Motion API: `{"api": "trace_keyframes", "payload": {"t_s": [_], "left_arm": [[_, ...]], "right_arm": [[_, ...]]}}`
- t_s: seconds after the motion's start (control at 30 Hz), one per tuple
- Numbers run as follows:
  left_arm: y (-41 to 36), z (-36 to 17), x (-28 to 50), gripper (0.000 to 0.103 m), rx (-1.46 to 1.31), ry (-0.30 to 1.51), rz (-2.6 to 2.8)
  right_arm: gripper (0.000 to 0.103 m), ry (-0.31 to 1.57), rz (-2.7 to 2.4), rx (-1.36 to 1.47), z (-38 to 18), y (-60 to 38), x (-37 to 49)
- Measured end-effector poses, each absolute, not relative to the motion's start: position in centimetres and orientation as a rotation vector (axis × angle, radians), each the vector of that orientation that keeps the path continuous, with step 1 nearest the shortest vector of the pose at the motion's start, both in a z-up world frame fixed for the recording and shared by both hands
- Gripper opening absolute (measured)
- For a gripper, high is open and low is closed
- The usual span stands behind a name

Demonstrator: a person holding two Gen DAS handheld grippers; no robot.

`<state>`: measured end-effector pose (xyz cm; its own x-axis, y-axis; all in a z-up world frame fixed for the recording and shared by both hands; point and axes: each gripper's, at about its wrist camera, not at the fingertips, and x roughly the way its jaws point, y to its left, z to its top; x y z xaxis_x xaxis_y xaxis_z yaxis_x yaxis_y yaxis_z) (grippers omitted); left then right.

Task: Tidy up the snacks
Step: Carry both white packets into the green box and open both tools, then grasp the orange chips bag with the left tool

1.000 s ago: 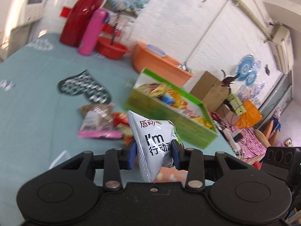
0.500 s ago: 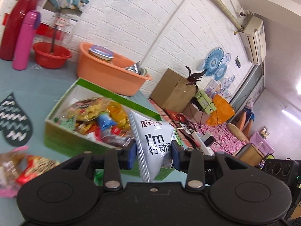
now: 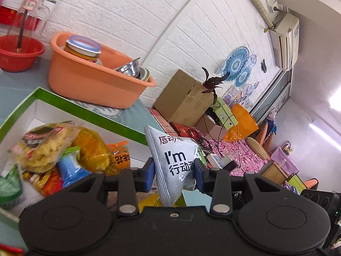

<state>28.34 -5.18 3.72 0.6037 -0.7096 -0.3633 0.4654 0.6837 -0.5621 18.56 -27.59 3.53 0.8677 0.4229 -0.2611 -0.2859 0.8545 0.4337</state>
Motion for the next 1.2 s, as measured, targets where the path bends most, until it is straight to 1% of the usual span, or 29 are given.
{"api": "trace_keyframes", "payload": {"t_s": [0.1, 0.13, 0.17, 0.2, 0.23, 0.27, 0.33, 0.4, 0.5, 0.53, 0.6, 0.7, 0.8, 0.9, 1.0, 1.2], "left_arm": [[-6.3, 3.0, 30.1, 0.022, -0.42, 0.625, -0.708], [-6.7, 2.6, 30.6, 0.025, -0.396, 0.629, -0.706], [-7.0, 2.3, 30.8, 0.043, -0.376, 0.632, -0.692], [-7.1, 2.0, 30.9, 0.064, -0.354, 0.636, -0.66], [-6.9, 1.8, 30.6, 0.098, -0.346, 0.636, -0.627], [-6.5, 1.7, 30.2, 0.103, -0.349, 0.628, -0.613], [-5.7, 1.8, 29.2, 0.103, -0.349, 0.62, -0.613], [-4.9, 2.2, 28.1, 0.103, -0.351, 0.614, -0.61], [-3.6, 3.3, 26.4, 0.103, -0.37, 0.608, -0.597], [-3.2, 3.9, 25.6, 0.103, -0.381, 0.604, -0.59], [-2.1, 4.9, 24.1, 0.103, -0.4, 0.596, -0.574], [-0.1, 6.4, 21.2, 0.103, -0.416, 0.585, -0.548], [2.0, 7.4, 18.0, 0.103, -0.393, 0.564, -0.5], [3.9, 7.3, 15.5, 0.103, -0.372, 0.565, -0.444], [6.0, 6.1, 13.6, 0.103, -0.386, 0.593, -0.399], [9.1, 2.0, 11.0, 0.103, -0.461, 0.68, -0.34]], "right_arm": [[0.033, 0.357, 0.339, 0.366, 3.0, -28.1, 19.9], [0.033, 0.353, 0.315, 0.348, 2.7, -28.2, 20.5], [0.034, 0.35, 0.298, 0.333, 2.4, -28.3, 20.9], [0.041, 0.351, 0.288, 0.313, 2.0, -28.2, 21.4], [0.043, 0.36, 0.266, 0.292, 1.7, -28.1, 21.7], [0.044, 0.372, 0.248, 0.268, 1.4, -28.0, 21.8], [0.046, 0.373, 0.252, 0.238, 1.1, -28.0, 21.1], [0.054, 0.37, 0.276, 0.254, 1.3, -28.2, 20.2], [0.074, 0.357, 0.304, 0.293, 2.2, -27.9, 18.7], [0.077, 0.349, 0.315, 0.305, 2.7, -27.7, 18.1], [0.09, 0.338, 0.342, 0.332, 3.6, -27.3, 16.9], [0.103, 0.326, 0.387, 0.36, 5.0, -26.7, 14.9], [0.103, 0.329, 0.442, 0.361, 5.8, -25.7, 12.8], [0.103, 0.36, 0.529, 0.349, 5.8, -24.3, 11.4], [0.103, 0.405, 0.585, 0.331, 5.0, -22.6, 10.4], [0.103, 0.52, 0.667, 0.3, 2.7, -19.8, 9.9]]}}
